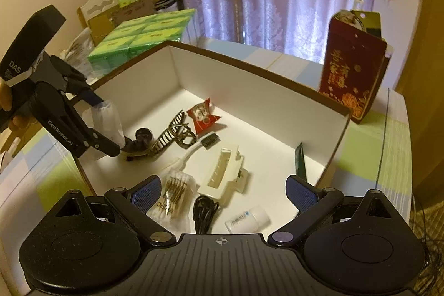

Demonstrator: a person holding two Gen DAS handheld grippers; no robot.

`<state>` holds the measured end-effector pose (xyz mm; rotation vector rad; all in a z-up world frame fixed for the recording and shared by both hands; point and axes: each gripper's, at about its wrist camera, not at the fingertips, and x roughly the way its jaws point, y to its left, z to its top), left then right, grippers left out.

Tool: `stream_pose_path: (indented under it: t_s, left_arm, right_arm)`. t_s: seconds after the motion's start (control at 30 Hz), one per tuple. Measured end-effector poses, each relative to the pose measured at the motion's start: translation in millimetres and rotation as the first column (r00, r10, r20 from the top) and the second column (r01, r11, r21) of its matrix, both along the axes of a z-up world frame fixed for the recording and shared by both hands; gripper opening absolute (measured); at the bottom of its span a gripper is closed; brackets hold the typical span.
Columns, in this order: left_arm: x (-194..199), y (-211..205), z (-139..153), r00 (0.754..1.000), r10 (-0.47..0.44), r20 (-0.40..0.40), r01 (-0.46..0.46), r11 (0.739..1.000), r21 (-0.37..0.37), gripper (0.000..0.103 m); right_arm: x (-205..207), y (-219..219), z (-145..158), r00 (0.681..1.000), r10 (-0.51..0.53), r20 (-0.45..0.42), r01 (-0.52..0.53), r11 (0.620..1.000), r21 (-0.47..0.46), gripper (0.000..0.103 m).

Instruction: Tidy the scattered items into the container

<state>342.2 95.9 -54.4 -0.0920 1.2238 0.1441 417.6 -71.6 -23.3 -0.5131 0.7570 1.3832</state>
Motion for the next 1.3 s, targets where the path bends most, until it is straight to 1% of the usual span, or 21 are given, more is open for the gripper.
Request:
stream_pose_path:
  t_s: [0.17,0.33,0.63,0.67,0.8,0.97,1.3]
  left_arm:
    - [3,0,-4,0.999,0.04,-0.001,-0.04,0.999,-0.02,0.083]
    - [6,-7,-10,0.999,0.035,-0.006,-0.035,0.999,-0.031,0.083]
    - [5,-4,-22,0.996,0.071,-0.058,-0.074,0.996,-0.052,0.083]
    - [4,-4,-22,0.996,0.069,-0.059,-0.072,0.996,-0.048,0.083]
    - [1,-3,-16,0.998,0.055,-0.044,-0.057,0.998,-0.038,0.09]
    - [-2,-2,-8,0.998,0.059,-0.024,-0.06,0.998,-0.021,0.092]
    - [-20,0,10,0.996,0.082,0.019,-0.082,0.997,-0.003,0.092]
  right_arm:
    - [-2,-4,-2,1.0,-0.021,-0.014,0.021,1.0,0.008,0.101]
    - [-3,-4,-2,0.999,-0.036,-0.019,0.036,0.999,0.011,0.101]
    - [-4,-5,0,0.999,-0.03,-0.012,0.03,1.0,-0.001,0.101]
    - [-5,-5,0,1.0,-0.025,-0.011,0.025,1.0,-0.005,0.101]
    - [-7,-4,0,1.0,-0.013,0.016,0.013,1.0,-0.02,0.101]
    - [-8,-4,2,1.0,-0.013,0.028,0.014,1.0,-0.024,0.101]
    - [-17,-9,3,0.999,-0.012,0.039,0.014,0.999,-0.042,0.101]
